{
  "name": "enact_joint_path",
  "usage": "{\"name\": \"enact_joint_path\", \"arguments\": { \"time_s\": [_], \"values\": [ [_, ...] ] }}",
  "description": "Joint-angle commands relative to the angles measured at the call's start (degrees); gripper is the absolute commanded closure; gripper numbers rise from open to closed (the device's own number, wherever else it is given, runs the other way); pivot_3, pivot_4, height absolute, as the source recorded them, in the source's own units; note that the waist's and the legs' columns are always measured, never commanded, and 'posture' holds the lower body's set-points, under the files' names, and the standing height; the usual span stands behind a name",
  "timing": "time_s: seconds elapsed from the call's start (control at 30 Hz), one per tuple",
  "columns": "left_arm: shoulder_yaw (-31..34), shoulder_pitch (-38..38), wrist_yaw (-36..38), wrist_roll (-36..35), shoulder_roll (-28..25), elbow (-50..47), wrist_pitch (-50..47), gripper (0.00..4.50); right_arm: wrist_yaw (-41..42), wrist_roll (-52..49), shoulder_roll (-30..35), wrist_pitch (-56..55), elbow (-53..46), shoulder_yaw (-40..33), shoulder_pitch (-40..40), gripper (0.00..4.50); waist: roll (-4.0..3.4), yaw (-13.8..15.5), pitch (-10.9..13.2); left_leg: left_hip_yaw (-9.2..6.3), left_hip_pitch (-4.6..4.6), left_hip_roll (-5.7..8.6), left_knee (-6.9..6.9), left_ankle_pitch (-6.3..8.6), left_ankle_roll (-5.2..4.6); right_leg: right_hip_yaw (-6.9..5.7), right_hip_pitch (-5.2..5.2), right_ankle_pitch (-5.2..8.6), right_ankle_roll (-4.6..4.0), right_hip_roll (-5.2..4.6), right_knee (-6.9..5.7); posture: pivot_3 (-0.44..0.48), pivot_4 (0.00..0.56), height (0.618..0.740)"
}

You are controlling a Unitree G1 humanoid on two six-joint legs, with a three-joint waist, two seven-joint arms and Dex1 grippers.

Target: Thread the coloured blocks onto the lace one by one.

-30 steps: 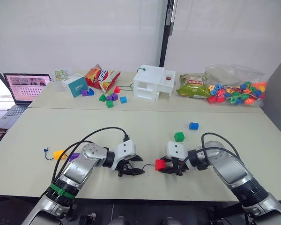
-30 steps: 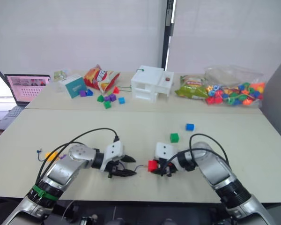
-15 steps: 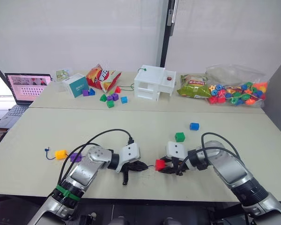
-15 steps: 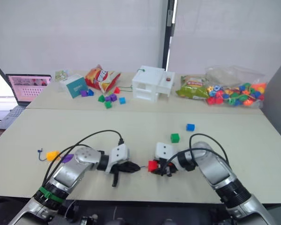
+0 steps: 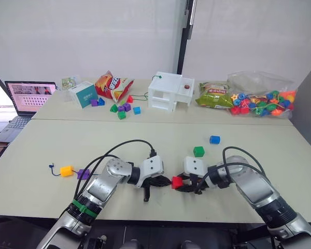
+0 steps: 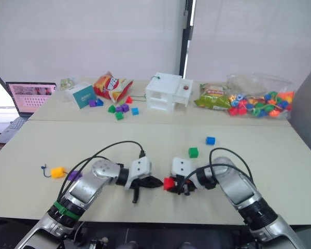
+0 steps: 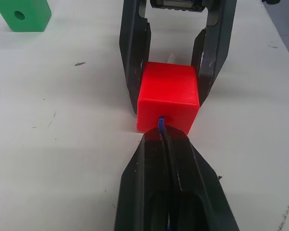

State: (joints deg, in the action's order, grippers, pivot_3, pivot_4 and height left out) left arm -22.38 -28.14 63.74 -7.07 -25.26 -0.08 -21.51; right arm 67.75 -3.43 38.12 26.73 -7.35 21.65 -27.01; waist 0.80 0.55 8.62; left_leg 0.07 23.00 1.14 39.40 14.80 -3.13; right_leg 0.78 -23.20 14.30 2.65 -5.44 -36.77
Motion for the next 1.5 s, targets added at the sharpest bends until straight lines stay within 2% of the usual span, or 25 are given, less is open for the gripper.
{"name": "enact_joint_path", "arguments": {
  "time_s": [0.03, 0.07, 0.1, 0.2, 0.33, 0.57, 0.77, 0.87, 0.97, 1.0, 1.23, 1.4, 1.5],
  "values": [
    [0.9, 0.0, 1.2, -1.8, -1.4, -4.2, -1.8, 3.00, -1.0, -0.1, -0.7, 2.1, -0.5, 0.7, 0.5, 3.34, 0.00, 0.0, 0.0, 0.00, 0.00, 0.00, 0.00, 0.00, 0.00, 0.00, 0.00, 0.00, 0.00, 0.01, 0.00, 0.000, 0.150, 0.740],
    [1.0, -0.2, 1.2, -1.7, -2.0, -4.9, -2.5, 2.69, -2.2, -0.7, -1.4, 2.8, -0.9, -0.4, 0.5, 3.34, 0.00, 0.0, 0.0, 0.00, -0.01, 0.00, 0.00, 0.00, 0.00, 0.00, 0.00, 0.00, 0.00, 0.01, 0.00, 0.000, 0.150, 0.740],
    [1.0, -0.3, 1.1, -1.7, -2.4, -5.3, -2.9, 2.34, -3.0, -1.1, -1.9, 3.4, -1.2, -1.2, 0.5, 2.30, 0.00, -0.1, 0.0, 0.00, -0.01, -0.02, 0.00, 0.00, 0.00, 0.00, 0.00, 0.00, 0.00, 0.02, 0.00, 0.000, 0.150, 0.740],
    [0.7, -1.0, 1.0, -1.8, -3.1, -6.6, -5.2, 1.34, -2.5, -1.9, -0.6, 6.5, -3.3, -2.1, 0.7, 1.29, 0.00, -0.1, 0.0, -0.01, 0.04, -0.02, -0.01, 0.00, 0.00, 0.01, -0.05, 0.00, 0.00, 0.03, -0.02, 0.000, 0.150, 0.740],
    [-1.6, -2.7, -0.9, 0.4, -1.3, -5.4, -5.2, 1.33, -3.0, -2.3, 2.1, 7.8, -5.8, -4.2, 1.7, 0.01, -0.01, 0.3, 0.0, -0.01, 0.12, 0.03, 0.00, 0.00, 0.00, -0.03, -0.08, 0.00, 0.00, -0.03, 0.01, 0.000, 0.150, 0.740],
    [-5.2, -4.9, -2.4, 2.5, 4.0, -0.8, -3.8, 1.33, -4.3, -3.4, 6.4, 7.1, -9.2, -7.2, 6.6, 0.01, 0.00, 0.4, 0.0, -0.02, 0.25, 0.12, 0.11, 0.02, -0.04, -0.05, -0.08, -0.03, 0.08, -0.09, 0.07, 0.000, 0.150, 0.740],
    [-5.8, -5.7, -1.6, 2.8, 4.7, 2.7, -3.0, 1.33, -5.9, -3.1, 5.9, 4.2, -7.6, -7.5, 8.8, 0.01, 0.01, 0.1, 0.0, -0.01, 0.20, 0.06, 0.10, 0.02, -0.04, -0.02, -0.08, -0.02, 0.06, -0.02, 0.05, 0.000, 0.150, 0.740],
    [-6.0, -6.6, -1.4, 2.8, 5.1, 4.3, -2.3, 2.14, -6.3, -3.3, 5.6, 3.3, -6.7, -7.4, 9.5, 0.76, 0.01, 0.1, 0.0, -0.01, 0.17, 0.05, 0.11, 0.02, -0.04, -0.03, -0.04, -0.02, 0.06, -0.02, 0.06, 0.000, 0.150, 0.740],
    [-6.2, -7.0, -1.3, 2.8, 5.3, 5.0, -1.8, 3.15, -6.6, -3.7, 5.6, 2.9, -6.6, -7.4, 9.8, 1.82, 0.01, 0.1, 0.0, -0.01, 0.16, 0.04, 0.13, 0.02, -0.04, -0.03, -0.01, -0.02, 0.06, -0.02, 0.05, 0.000, 0.150, 0.740],
    [-6.3, -7.1, -1.3, 2.8, 5.3, 5.1, -1.7, 3.29, -6.7, -3.9, 5.6, 2.9, -6.6, -7.4, 9.8, 2.18, 0.01, 0.1, 0.0, -0.01, 0.16, 0.04, 0.14, 0.02, -0.04, -0.02, -0.01, -0.02, 0.06, -0.02, 0.05, 0.000, 0.150, 0.740],
    [-6.8, -6.6, -0.4, 3.0, 4.9, 4.8, -1.2, 3.29, -7.0, -4.0, 5.3, 2.4, -5.8, -7.3, 9.6, 4.50, 0.01, 0.2, 0.0, -0.01, 0.17, 0.04, 0.24, 0.02, -0.04, -0.03, 0.01, -0.02, 0.07, -0.03, 0.02, 0.000, 0.150, 0.740],
    [-6.3, -6.1, 1.0, 2.5, 3.5, 3.5, -0.9, 3.29, -6.8, -4.0, 5.5, 2.0, -5.5, -7.2, 9.1, 4.50, 0.01, 0.1, 0.0, -0.01, 0.17, 0.04, 0.24, 0.02, -0.04, -0.03, 0.01, -0.02, 0.07, -0.02, 0.02, 0.000, 0.150, 0.740],
    [-4.3, -4.3, 3.9, 1.3, -1.8, 0.9, -0.4, 3.29, -6.1, -4.4, 5.5, 1.8, -6.1, -7.0, 8.1, 4.50, 0.01, 0.0, 0.0, -0.01, 0.17, 0.02, 0.24, 0.02, -0.04, -0.02, -0.01, -0.02, 0.07, 0.00, 0.00, 0.000, 0.150, 0.740]
  ]
}}
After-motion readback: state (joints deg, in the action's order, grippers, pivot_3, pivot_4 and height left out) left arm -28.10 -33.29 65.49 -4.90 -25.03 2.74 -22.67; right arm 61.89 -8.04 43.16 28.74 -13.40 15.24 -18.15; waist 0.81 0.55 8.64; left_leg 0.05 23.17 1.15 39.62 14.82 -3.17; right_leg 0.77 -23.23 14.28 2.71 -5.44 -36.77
